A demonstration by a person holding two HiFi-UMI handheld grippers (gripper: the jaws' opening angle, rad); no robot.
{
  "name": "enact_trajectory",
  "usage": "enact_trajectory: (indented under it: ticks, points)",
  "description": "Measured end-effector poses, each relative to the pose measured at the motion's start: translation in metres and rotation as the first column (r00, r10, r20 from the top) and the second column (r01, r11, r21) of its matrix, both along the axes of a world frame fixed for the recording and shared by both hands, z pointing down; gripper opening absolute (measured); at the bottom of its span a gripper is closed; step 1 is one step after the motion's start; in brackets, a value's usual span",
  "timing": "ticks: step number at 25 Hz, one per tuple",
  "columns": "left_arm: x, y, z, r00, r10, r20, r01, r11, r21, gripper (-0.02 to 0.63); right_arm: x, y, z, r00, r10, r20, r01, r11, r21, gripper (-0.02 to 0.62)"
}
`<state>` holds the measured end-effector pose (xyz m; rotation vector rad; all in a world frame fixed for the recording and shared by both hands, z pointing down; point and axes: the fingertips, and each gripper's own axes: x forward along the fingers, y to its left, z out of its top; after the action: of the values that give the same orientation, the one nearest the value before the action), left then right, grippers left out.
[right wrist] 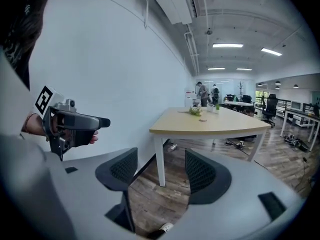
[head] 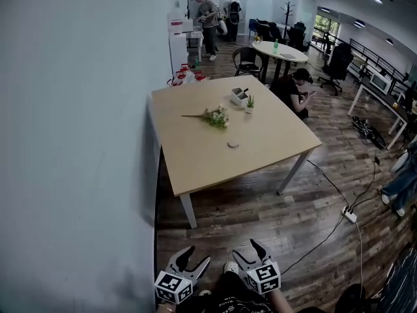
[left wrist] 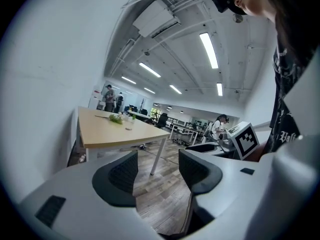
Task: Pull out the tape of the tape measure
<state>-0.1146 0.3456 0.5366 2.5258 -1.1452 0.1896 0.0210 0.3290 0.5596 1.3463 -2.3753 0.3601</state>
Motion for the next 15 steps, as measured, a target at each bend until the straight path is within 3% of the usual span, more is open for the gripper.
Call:
enact_trajectory:
  ticks: [5,15]
  points:
    - [0.012,-0.047,-0.003,0.998,-0.059,0.024,0.060,0.998,-0.013,0.247,0.017,-0.053,0.001,0.998,-0.060,0.003,0.060,0.998,-0.012,0.296]
    - [0.076,-0.118,-0.005,0.993,-0.101,0.063,0.100,0.995,0.014,0.247,0.075,-0.120,0.009,0.996,-0.090,0.023,0.090,0.995,-0.031,0.296]
